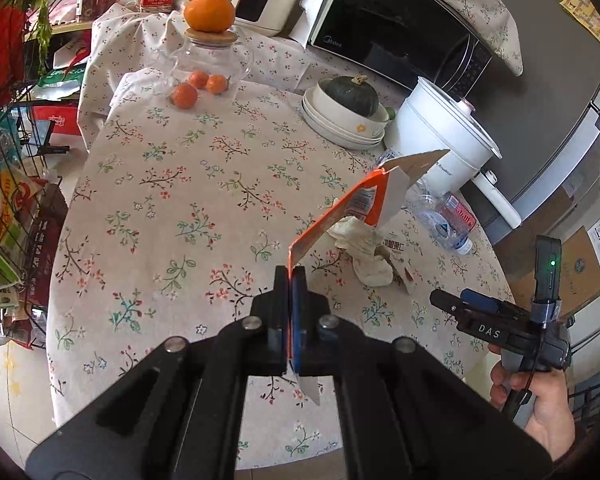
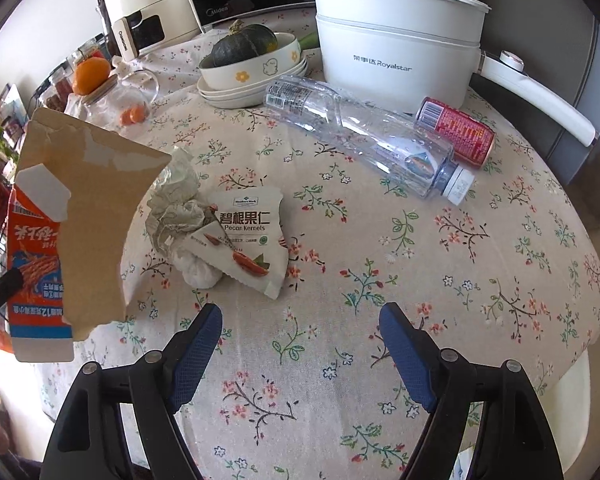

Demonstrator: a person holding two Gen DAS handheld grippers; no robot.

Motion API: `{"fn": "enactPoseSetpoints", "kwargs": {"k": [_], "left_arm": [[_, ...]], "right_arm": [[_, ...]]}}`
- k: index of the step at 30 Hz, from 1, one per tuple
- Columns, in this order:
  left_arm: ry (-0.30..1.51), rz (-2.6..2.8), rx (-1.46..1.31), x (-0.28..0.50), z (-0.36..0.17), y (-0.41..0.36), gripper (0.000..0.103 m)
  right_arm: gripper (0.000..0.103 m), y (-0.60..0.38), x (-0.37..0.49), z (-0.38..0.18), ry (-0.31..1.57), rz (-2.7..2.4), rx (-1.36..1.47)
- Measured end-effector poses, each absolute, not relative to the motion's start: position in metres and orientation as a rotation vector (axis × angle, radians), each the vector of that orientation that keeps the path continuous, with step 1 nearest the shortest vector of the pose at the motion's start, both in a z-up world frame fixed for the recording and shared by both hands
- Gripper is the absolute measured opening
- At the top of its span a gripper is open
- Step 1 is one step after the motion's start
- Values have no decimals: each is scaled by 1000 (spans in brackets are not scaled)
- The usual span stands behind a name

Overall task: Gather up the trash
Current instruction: 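Grasp the orange milk carton with left tool while right grasps pecan pouch, then carry the milk carton and pecan pouch with both tools over the bin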

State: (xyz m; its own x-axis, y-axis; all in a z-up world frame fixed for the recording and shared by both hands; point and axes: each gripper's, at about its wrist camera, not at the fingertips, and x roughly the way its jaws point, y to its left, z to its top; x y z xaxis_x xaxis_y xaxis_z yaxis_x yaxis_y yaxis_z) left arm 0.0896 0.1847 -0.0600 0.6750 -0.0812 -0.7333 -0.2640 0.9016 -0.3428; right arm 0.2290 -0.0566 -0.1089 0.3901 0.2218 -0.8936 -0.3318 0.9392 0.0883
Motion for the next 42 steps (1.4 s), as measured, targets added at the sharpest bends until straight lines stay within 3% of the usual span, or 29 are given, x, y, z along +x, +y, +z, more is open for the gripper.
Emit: {"fn": "enactPoseSetpoints", "kwargs": {"k": [5, 11, 16, 18, 21, 32, 42], "left_arm": [[792, 113, -454, 62, -59, 190, 2], [754, 104, -488, 42, -73, 196, 2], [751, 80, -523, 47, -71, 204, 2], [750, 81, -543, 46, -74, 206, 2], [747, 69, -578, 44, -74, 209, 2], [712, -48, -599, 43, -44, 171, 2], [766, -179, -539, 50, -41, 110, 2]], "right_arm": [[79, -29, 234, -115, 1075, 405, -195], [65, -1, 245, -136, 1031, 426, -361], [37, 9, 255, -154, 1041, 426, -413], [17, 10, 256, -153, 1027, 427, -399], [9, 3, 251, -144, 1009, 424, -357], [8, -50, 194, -68, 938, 437, -211], [8, -135, 144, -41, 961, 350, -150]]}}
